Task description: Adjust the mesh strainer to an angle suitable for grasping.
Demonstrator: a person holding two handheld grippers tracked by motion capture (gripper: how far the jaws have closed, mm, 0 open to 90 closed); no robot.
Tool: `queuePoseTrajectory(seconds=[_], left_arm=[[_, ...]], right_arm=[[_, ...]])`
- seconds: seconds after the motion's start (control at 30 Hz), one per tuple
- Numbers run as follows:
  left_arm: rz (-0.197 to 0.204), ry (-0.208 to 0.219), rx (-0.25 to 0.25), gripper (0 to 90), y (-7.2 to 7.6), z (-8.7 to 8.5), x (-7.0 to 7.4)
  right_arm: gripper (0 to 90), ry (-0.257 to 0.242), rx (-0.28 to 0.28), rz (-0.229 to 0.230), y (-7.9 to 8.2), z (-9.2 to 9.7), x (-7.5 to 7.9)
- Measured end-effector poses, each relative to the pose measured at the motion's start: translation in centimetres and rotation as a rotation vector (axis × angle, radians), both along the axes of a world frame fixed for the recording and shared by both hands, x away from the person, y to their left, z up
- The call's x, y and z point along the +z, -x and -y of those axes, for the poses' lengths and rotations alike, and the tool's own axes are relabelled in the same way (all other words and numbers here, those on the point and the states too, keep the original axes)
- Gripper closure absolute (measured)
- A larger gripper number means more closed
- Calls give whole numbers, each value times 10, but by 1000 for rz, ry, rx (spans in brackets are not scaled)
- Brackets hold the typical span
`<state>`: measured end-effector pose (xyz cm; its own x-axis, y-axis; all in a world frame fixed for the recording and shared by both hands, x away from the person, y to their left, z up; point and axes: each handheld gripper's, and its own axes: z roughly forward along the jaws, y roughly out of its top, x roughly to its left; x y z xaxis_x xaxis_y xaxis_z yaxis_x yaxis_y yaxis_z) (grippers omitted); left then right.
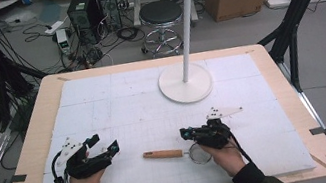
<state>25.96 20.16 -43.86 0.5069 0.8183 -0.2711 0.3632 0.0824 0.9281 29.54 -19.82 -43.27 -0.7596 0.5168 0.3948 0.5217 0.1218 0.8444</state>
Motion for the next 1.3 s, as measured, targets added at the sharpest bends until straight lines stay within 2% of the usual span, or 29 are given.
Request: queuePoseTrajectory(seconds=[0.07,0.33,0.43,0.5,0.57,0.67,0.77,0.8,0.87,1.07,1.13,1.3], left_arm=[[0,-1,0,182,0,0,0],[6,1,-3,184,1,0,1],[10,4,-5,184,1,0,1],[11,5,-8,185,1,0,1],[12,5,-10,187,1,0,2],[13,4,-13,187,1,0,2],[14,6,-13,187,1,0,2],[14,5,-12,187,1,1,2],[14,7,-12,187,1,1,2],[12,6,-13,188,1,1,2],[12,7,-13,188,1,2,2],[18,9,-19,188,2,2,2]], right_arm=[[894,25,16,12,-1,-10,0],[893,60,99,-41,4,-55,0],[893,71,121,-49,6,-65,-1],[892,78,144,-67,8,-73,-4],[892,108,170,-97,11,-85,-10],[887,131,200,-115,17,-94,-15],[885,141,208,-126,19,-99,-18],[885,149,197,-159,20,-102,-21],[885,158,193,-163,20,-103,-22],[885,230,193,-184,22,-108,-24],[885,269,188,-173,22,-110,-25],[893,314,174,-191,20,-114,-22]])
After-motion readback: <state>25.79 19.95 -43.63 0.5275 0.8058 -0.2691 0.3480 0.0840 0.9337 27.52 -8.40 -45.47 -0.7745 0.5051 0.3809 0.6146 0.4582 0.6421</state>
